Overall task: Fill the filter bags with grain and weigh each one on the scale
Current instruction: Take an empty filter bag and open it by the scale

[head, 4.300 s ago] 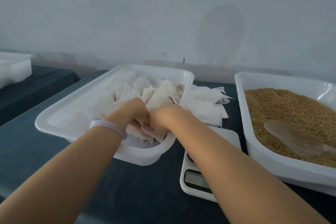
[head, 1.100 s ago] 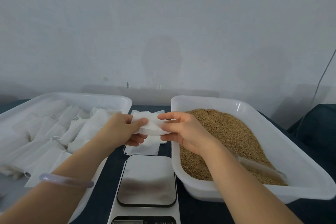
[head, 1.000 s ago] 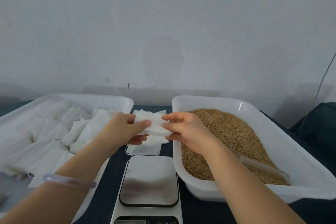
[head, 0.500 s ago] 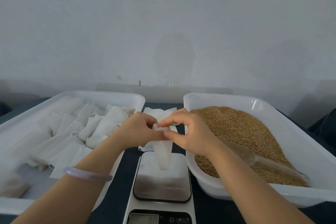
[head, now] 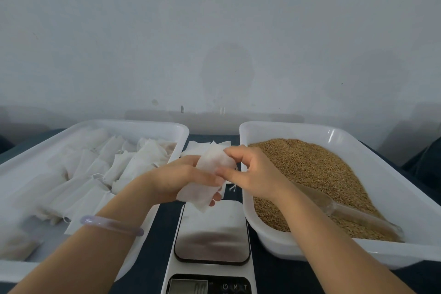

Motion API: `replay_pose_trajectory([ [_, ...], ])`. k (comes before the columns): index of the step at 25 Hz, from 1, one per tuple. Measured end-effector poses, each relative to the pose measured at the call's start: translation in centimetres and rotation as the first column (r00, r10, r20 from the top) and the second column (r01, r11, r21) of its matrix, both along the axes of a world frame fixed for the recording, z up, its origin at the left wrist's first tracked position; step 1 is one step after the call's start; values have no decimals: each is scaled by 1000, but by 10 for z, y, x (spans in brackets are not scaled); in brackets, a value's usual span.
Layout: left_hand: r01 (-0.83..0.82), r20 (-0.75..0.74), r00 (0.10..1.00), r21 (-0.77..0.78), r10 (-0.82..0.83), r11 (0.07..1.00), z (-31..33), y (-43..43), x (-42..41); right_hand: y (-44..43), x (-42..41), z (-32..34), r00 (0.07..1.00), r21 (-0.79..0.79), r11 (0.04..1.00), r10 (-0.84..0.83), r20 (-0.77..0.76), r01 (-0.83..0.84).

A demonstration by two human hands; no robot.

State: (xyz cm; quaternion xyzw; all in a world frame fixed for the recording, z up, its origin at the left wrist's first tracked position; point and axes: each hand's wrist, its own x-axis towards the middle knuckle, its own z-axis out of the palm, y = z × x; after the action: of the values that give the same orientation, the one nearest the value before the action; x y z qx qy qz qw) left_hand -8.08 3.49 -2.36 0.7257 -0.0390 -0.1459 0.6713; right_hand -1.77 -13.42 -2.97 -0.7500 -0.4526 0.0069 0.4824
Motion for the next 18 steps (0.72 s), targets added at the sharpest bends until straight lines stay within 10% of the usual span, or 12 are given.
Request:
replay_pose_trajectory([
  [8, 111, -136, 985, 39, -105, 993, 2, 4, -2, -2, 0, 0, 974, -70, 979, 178, -136, -189],
  [13, 66, -116, 992, 100, -54, 993, 0, 3, -4, -39, 9, 9, 985, -148, 988, -76, -154, 53],
  [18, -26, -53, 998, 51, 29, 998, -1, 0, 2, -152, 36, -1, 881, -748, 537, -454, 134, 390],
])
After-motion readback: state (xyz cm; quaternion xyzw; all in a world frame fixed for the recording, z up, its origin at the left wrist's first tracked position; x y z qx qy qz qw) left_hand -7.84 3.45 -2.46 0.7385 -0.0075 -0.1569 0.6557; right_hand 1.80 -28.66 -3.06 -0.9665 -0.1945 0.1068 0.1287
